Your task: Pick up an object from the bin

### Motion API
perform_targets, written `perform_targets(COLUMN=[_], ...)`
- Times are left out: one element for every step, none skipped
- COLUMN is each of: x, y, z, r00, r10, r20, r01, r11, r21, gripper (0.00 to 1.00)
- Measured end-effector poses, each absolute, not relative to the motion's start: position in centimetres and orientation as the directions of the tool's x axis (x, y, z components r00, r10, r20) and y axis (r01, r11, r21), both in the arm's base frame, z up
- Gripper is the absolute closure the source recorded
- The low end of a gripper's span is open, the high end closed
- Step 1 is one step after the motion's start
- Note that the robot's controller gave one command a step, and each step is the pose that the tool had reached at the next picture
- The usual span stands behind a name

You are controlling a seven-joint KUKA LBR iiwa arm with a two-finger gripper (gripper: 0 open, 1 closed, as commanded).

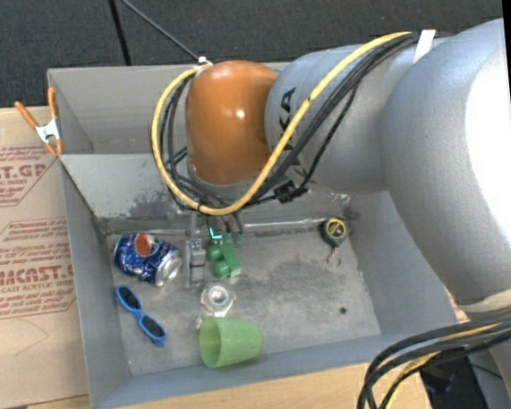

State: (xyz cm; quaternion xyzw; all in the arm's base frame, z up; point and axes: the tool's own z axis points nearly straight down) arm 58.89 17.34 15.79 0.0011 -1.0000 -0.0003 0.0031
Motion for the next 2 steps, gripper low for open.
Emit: perform_targets(x=[58.57,58.99], y=[20.97,20.90], z=[7.81,8.46], r00=[-0.993,-0.992], r10=[0.121,0.123], r20=[0.006,-0.006], r01=[0.121,0.123], r11=[0.993,0.992], r21=[0.000,0.005], gripper=[0.00,1.00])
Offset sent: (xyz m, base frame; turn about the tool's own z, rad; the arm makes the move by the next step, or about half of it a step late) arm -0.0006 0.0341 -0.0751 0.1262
